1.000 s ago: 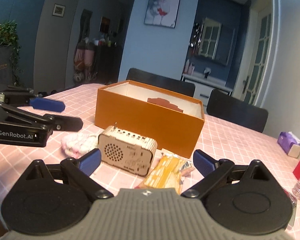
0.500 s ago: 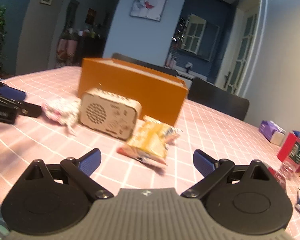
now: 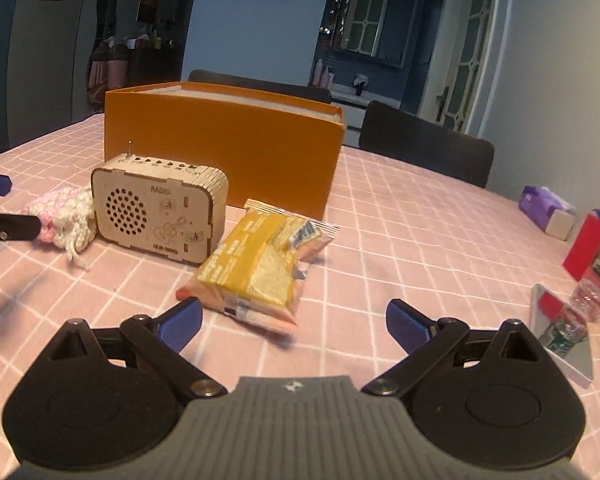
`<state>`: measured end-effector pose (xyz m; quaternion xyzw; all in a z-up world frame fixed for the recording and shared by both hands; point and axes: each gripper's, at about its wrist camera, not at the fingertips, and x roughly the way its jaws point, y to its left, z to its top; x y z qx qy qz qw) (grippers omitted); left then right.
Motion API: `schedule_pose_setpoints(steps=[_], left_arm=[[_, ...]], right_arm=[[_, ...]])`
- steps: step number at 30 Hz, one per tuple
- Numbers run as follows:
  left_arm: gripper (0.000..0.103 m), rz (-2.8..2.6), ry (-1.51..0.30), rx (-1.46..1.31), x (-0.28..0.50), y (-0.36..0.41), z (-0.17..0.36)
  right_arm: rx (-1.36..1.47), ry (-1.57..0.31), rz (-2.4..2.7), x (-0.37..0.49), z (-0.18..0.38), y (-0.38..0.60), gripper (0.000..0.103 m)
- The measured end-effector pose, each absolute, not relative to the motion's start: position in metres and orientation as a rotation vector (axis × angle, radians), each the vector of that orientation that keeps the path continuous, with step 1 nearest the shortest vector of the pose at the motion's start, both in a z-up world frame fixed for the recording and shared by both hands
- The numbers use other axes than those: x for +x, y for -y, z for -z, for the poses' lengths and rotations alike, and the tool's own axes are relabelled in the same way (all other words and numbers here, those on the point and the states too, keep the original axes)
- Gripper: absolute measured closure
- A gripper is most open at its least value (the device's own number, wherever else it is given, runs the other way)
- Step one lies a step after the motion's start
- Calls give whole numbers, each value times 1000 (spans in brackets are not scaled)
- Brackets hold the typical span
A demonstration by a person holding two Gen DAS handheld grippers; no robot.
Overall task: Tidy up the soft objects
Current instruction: 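Move both open tools back toward the crocheted ball and snack packet, then grasp the pink-and-white crocheted ball with the left tool while the right tool grasps the yellow snack packet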
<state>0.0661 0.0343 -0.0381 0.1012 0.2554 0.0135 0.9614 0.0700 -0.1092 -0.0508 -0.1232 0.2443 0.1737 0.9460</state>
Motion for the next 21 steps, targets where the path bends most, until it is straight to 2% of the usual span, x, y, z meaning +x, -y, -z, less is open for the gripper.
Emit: schedule_pose_setpoints(steps=[7,18,20,21], left_arm=[[16,9,-590,292,92,-29,50],[16,6,-657,266,110,-36,59],[17,1,-662,278,111,-34,61],[20,1,-661,277,110,-34,61]], right_arm=[[-205,-568,-406,92,56,83,6],[-144,-666,-384,129,66,70,6],[-146,-670,-384,130,67,69,7],[-147,-674,-383,131,68,69,11]])
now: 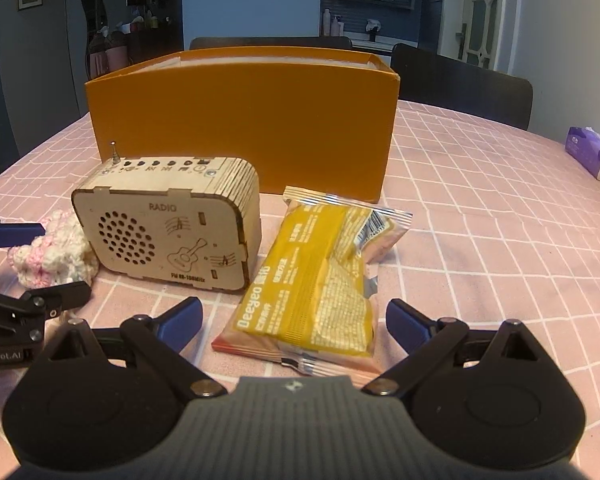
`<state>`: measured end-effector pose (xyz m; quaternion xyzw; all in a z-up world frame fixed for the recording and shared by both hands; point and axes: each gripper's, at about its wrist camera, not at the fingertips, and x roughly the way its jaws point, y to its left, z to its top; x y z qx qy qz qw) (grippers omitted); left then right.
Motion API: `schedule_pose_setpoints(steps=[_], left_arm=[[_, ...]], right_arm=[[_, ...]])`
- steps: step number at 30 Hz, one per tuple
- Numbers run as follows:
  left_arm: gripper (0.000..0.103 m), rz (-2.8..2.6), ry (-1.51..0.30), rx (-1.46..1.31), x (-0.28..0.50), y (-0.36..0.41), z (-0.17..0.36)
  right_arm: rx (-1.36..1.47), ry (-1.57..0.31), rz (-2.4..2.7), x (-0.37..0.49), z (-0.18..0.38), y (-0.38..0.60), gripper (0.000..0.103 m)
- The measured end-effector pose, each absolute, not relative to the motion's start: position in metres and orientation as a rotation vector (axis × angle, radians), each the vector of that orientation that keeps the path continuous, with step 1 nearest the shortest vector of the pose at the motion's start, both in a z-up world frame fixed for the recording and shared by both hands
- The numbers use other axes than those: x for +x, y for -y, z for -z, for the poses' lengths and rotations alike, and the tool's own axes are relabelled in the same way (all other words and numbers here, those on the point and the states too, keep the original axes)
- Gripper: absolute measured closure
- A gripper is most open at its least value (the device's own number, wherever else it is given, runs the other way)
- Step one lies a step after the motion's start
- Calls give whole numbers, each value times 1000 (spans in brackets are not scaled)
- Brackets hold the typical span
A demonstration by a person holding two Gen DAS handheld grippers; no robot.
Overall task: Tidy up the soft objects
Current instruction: 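Grasp the pink-and-white crocheted ball with the left tool while the right tool grasps the yellow snack packet, then carry the crocheted ball and snack packet into the orange box and release both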
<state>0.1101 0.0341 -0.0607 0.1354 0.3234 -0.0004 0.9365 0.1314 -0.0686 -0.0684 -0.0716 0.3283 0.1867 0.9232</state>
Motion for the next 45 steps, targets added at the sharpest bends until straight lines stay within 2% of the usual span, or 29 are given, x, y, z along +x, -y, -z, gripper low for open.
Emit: schedule_pose_setpoints(steps=[1,4,8,10,18,25,34,45], left_arm=[[21,3,-664,267,110,-34,60],[27,-3,-674,236,111,-37,59],[43,-23,-676,219,107,-39,59],[57,-44,-675,222,103,-39,58],[69,-74,-662,131,84,-45,54],[72,-65,-643,53,63,-41,50],[73,-10,-632,-5,40,-25,42],[73,52,-533,-31,19,-8,12]], right_arm=[[-147,-682,-385,133,70,69,15],[-155,-684,-375,134,73,70,19],[-164,-672,-379,131,74,73,22],[-165,-667,-377,127,75,76,25],[-172,-656,-359,103,74,92,33],[-225,-637,-355,75,71,102,37],[-254,-604,-379,36,61,113,38],[-244,-514,-427,1,30,121,39]])
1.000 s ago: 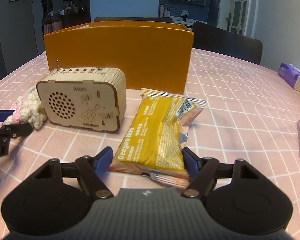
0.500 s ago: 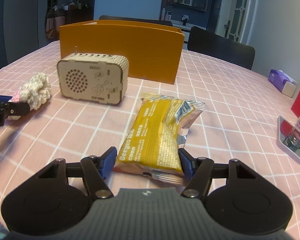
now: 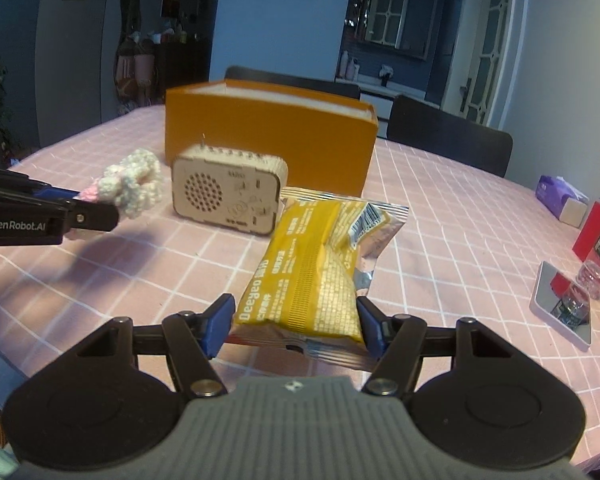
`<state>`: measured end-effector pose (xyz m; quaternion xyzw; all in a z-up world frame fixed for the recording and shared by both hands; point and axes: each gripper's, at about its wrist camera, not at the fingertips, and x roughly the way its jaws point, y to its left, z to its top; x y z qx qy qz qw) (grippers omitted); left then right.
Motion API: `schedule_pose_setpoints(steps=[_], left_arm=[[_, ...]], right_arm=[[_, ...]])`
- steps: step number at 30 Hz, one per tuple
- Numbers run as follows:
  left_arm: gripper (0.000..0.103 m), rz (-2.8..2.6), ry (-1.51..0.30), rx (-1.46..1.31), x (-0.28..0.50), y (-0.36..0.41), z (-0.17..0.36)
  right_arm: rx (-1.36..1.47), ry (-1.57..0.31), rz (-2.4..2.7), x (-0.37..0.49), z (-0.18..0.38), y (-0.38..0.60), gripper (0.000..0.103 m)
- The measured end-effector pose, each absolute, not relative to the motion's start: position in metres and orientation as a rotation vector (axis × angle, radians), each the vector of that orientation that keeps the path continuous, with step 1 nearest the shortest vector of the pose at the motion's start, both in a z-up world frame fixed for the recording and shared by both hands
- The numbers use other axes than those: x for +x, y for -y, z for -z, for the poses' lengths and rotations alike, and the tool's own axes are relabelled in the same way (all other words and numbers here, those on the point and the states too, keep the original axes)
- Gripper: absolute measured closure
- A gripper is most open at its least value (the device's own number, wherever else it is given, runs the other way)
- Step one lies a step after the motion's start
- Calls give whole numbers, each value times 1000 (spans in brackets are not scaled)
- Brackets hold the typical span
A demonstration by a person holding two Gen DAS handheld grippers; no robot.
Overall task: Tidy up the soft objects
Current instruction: 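Carry the crocheted ball and snack packet into the orange box and release both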
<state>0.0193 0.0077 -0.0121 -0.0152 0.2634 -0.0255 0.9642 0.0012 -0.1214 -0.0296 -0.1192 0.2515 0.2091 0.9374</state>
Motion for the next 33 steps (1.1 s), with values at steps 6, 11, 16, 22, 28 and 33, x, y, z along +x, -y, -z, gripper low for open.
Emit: schedule_pose_setpoints(steps=[6,11,16,22,28,33], left_arm=[[73,84,-473,-29,14,-6,-9],[73,122,-423,-22,18,-6,-31],[73,156,-371,12,27,-7,-55],[73,177,-301,85,49,-8,-86],[73,187,-323,61,101,-22,-110],[73,178,-403,12,157,-46,-120]], right_arm=[[-221,-469,-481,-7,1,131,39],[-254,-398,-529,-6,-35,137,39],[-318,-360,-577,8,-68,136,39],[-364,-304,-613,42,-108,129,39],[-358,-325,-649,110,-132,114,39],[-319,-425,-667,187,-133,96,38]])
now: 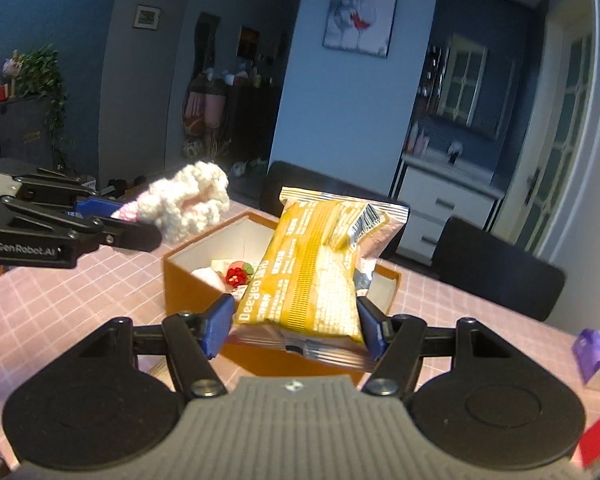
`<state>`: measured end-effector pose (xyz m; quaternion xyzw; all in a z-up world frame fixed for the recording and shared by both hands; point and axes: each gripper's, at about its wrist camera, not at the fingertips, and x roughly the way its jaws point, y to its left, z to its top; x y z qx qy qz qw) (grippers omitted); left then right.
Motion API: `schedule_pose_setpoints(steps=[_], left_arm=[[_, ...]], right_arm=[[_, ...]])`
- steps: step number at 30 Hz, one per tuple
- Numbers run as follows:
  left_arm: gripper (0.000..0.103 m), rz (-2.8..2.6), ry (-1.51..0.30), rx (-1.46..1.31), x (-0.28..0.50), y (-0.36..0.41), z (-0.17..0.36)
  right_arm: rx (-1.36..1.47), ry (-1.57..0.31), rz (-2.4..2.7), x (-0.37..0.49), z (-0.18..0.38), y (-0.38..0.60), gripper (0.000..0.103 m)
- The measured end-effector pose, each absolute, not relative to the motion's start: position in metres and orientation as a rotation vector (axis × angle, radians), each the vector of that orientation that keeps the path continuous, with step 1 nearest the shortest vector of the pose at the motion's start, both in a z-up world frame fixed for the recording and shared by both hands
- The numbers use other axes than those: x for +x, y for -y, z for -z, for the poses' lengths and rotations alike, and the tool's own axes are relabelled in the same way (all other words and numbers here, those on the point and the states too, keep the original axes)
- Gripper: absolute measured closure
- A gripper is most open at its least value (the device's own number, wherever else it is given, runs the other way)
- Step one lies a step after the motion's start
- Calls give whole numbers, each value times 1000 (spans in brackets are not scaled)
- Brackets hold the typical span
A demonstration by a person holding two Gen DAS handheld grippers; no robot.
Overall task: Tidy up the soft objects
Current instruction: 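Carry the crocheted ball and snack packet into the orange box and release both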
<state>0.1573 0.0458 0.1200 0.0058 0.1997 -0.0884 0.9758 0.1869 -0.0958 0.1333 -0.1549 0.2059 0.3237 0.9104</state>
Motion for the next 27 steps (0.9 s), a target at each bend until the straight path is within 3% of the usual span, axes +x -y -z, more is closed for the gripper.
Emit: schedule_pose_setpoints(steps=[13,27], left_arm=[[73,123,-741,-91,302,-88,-64],[72,100,-825,-127,319,-102,-39]], right_arm=[[-288,-728,-600,347,-78,36,38],[-283,-810,-537,380,-61,27,38]])
